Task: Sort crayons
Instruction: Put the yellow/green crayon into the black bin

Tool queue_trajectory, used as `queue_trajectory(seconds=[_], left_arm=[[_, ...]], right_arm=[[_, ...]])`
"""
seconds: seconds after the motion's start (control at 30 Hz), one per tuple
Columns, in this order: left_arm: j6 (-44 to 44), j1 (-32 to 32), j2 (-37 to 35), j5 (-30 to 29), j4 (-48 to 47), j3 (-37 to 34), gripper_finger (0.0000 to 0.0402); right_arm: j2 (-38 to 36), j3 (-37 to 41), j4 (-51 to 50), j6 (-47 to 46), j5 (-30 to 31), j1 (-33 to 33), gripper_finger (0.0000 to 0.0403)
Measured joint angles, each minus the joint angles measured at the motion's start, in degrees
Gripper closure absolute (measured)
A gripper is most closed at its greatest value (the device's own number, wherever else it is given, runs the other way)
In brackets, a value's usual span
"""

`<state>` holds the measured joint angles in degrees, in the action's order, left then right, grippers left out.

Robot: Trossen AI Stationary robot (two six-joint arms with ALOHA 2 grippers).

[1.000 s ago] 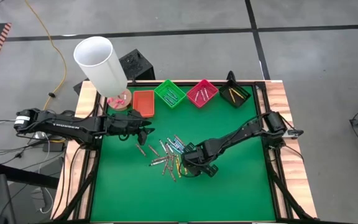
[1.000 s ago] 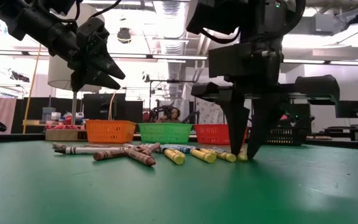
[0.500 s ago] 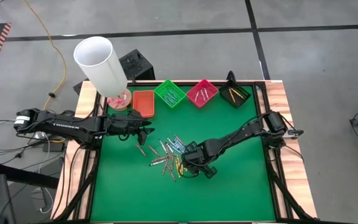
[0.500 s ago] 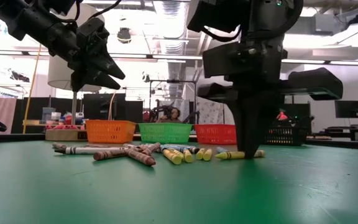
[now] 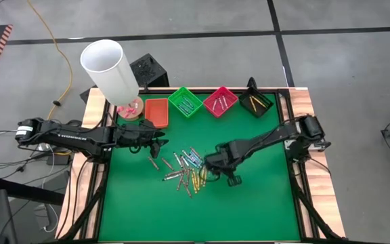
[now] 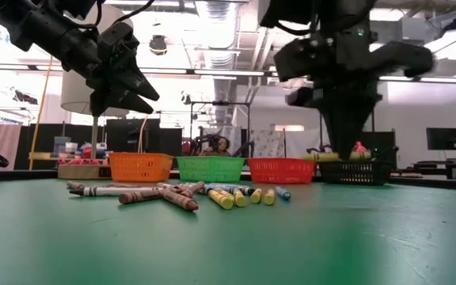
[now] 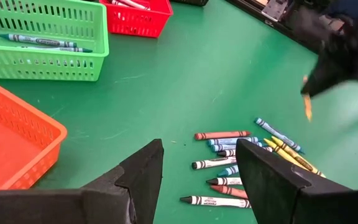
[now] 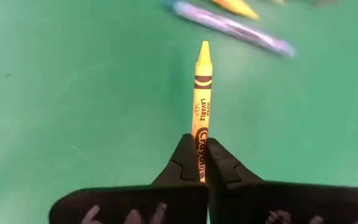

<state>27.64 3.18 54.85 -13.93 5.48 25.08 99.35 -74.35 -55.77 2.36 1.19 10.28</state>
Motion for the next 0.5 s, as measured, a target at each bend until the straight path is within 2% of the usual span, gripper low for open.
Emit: queue_trajectory(seconds=[0.07, 0.17, 0.3, 0.5], left_arm=[[0.0, 0.0, 0.0, 0.0, 0.0, 0.0, 0.021], [0.0, 0.0, 0.0, 0.0, 0.0, 0.0, 0.021], [0.0, 0.0, 0.0, 0.0, 0.0, 0.0, 0.021], [-0.2, 0.0, 0.0, 0.0, 0.0, 0.0, 0.021]], right_arm=[[-2.3, -0.1, -1.9, -3.7, 1.1, -2.6, 0.0401], [-4.9, -0.1, -5.6, -11.4, 6.1, -7.2, 0.0401], [-8.5, -0.1, -10.0, -18.8, 10.4, -15.4, 0.0401], [-15.0, 3.0, -9.3, -20.9, 14.5, -28.5, 0.0401]])
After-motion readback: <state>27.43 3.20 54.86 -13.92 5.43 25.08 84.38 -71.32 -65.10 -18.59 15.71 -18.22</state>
